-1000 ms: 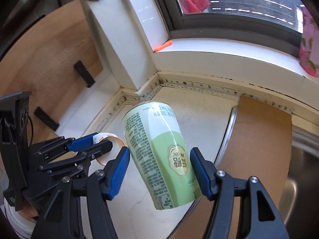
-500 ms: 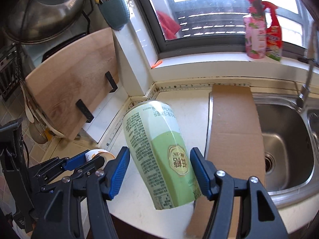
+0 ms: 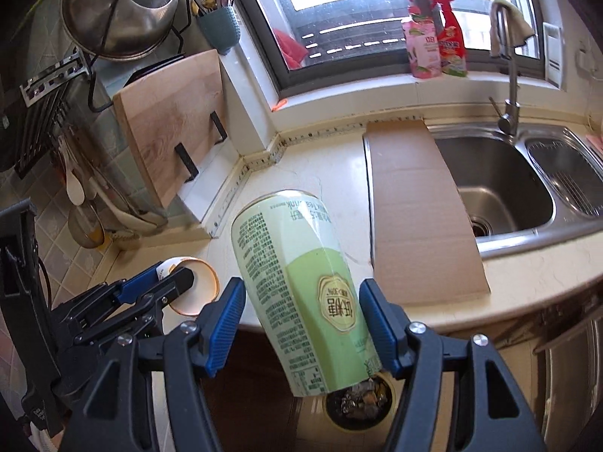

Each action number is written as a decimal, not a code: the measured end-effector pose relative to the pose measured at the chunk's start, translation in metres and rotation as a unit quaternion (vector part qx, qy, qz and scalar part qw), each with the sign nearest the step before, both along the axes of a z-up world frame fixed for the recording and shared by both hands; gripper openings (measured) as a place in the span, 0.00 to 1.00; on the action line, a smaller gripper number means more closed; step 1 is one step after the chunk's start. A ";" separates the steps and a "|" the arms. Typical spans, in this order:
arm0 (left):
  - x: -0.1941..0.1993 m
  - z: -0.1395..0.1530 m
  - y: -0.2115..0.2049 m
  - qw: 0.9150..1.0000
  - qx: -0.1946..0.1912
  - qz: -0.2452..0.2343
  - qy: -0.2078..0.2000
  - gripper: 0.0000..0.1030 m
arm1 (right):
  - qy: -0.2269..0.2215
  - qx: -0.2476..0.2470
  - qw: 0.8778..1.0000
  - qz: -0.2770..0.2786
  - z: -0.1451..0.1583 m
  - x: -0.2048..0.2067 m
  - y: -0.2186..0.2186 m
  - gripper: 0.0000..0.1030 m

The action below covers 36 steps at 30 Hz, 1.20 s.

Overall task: Collect trash
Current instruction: 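Lift the paper cup and green bottle and carry them down over the black bin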

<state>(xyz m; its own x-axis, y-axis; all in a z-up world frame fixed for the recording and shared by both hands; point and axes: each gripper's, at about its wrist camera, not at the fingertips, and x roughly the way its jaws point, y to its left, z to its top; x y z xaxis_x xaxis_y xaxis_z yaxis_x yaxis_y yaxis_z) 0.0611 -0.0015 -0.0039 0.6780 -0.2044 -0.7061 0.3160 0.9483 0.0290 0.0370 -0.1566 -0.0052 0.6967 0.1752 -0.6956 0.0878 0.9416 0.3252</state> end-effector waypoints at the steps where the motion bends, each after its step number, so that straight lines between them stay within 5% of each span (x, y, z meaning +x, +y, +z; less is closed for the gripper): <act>1: -0.005 -0.002 0.000 1.000 0.001 0.000 0.000 0.24 | 0.005 -0.001 1.000 -0.002 -0.003 -0.008 -0.001 0.61; 16: -0.067 -0.094 -0.022 0.998 0.022 0.039 0.051 0.24 | 0.080 0.007 0.996 0.027 -0.091 -0.067 -0.015 0.61; 26: -0.076 -0.183 -0.030 0.994 0.037 0.068 0.071 0.24 | 0.124 -0.009 0.989 0.081 -0.190 -0.068 -0.009 0.62; 36: -0.060 -0.289 -0.018 0.991 0.041 0.082 0.095 0.24 | 0.154 0.019 0.985 0.075 -0.306 -0.053 0.000 0.64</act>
<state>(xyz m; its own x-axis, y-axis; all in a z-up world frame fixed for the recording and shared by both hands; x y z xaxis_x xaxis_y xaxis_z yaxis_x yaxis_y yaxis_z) 0.0016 -0.0191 -0.2928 0.5509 -0.0403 -0.8336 0.1657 0.9842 0.0619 -0.0163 -0.1564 -0.3116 0.4185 0.2901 -0.8606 0.0481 0.9392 0.3399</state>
